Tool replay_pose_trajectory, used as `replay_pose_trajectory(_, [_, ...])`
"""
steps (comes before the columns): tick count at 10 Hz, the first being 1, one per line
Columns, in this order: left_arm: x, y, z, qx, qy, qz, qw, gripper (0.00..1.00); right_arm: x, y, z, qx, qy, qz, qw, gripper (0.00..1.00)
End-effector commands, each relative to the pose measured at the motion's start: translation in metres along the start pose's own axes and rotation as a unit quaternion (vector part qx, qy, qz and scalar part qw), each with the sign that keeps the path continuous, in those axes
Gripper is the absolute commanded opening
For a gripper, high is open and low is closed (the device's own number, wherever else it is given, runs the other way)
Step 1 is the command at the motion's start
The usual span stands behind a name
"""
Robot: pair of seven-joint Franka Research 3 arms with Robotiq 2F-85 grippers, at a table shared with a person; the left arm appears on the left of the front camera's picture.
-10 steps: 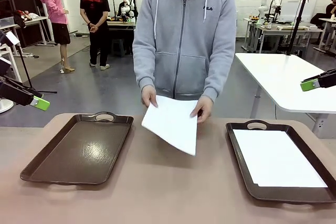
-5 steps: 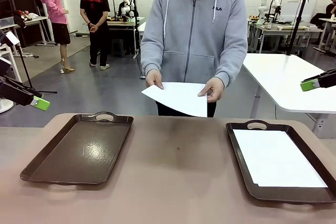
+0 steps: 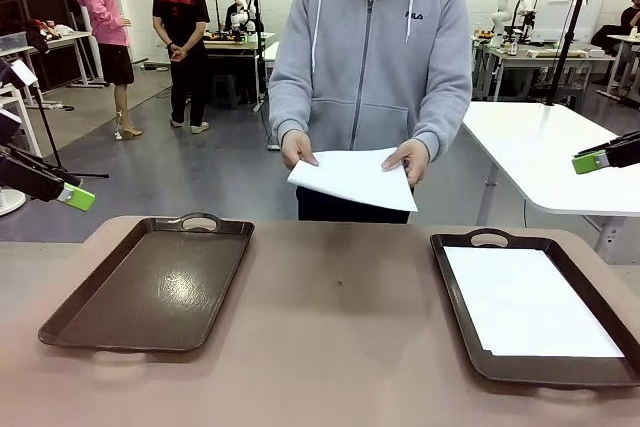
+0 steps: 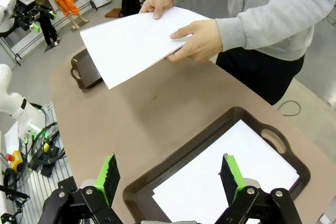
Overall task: Sort the A4 documents.
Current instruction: Receive the A4 Paper.
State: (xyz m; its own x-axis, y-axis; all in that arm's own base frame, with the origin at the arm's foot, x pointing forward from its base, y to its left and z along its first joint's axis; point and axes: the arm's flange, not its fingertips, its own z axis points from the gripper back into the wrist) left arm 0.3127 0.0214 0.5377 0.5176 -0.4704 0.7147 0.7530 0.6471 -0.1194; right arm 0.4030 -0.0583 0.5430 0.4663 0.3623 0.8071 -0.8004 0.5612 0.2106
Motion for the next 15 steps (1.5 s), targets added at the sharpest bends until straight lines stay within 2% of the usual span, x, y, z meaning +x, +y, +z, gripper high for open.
replay_pose_trajectory(1, [-0.0014,0.0021,-0.0008,-0.008,-0.007,-0.010,1.000,1.00,0.0010,0.0003,0.0002,0.002,-0.006,0.002,1.000,1.00])
replay_pose_trajectory(15, [-0.0014,0.0021,-0.0008,-0.008,-0.007,-0.010,1.000,1.00,0.0010,0.0003,0.0002,0.002,-0.006,0.002,1.000,1.00])
